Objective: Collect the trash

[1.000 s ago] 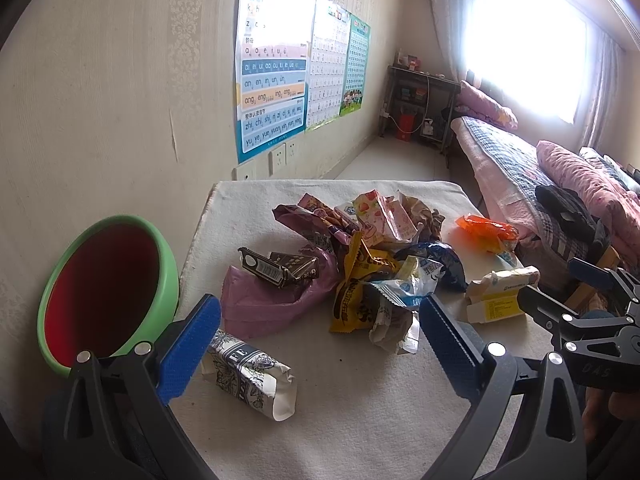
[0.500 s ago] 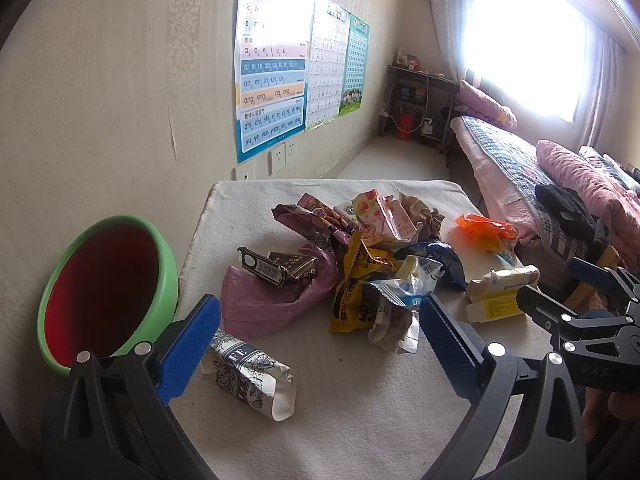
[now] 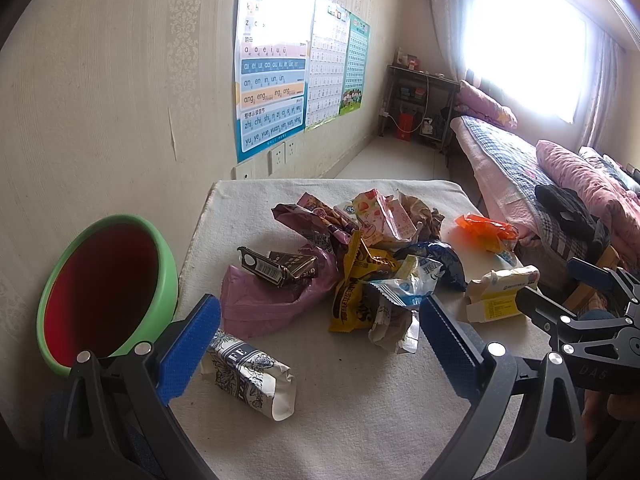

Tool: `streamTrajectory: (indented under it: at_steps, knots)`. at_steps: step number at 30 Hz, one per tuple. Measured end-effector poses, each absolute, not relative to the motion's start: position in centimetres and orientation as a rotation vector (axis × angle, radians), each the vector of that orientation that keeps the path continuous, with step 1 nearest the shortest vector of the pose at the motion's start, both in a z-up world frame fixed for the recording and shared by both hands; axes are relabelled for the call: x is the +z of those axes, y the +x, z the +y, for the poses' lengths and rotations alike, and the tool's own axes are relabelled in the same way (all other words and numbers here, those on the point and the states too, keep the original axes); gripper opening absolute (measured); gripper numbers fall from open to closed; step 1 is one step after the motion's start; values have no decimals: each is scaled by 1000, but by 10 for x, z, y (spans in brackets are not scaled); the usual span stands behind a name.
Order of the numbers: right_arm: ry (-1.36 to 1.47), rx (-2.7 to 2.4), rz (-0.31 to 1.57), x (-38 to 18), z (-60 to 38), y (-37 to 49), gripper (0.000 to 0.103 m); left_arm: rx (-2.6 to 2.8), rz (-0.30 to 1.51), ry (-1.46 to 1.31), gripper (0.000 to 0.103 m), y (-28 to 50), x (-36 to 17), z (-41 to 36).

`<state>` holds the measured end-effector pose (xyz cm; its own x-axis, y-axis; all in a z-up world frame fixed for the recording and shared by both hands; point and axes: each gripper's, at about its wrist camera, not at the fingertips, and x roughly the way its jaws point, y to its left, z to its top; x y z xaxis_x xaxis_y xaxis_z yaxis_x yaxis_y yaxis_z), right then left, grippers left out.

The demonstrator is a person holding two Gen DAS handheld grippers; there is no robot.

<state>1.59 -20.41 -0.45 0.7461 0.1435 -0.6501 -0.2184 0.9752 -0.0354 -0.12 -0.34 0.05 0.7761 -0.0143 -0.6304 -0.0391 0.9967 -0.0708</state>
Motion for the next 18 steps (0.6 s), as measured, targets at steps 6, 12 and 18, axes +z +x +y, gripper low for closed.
streamTrajectory:
  at_steps: [6,12,18]
  knots:
    - [-116,202,706,-5,-203,16,99,14,684,-81,95,-2,0,-4]
    - [-124,211,716,-6,-200,17,99,10,694,-86,95,-1,-2,-5]
    - [-117,214,729,-8,-200,20,99,3,714,-113,95,1,-6,-2]
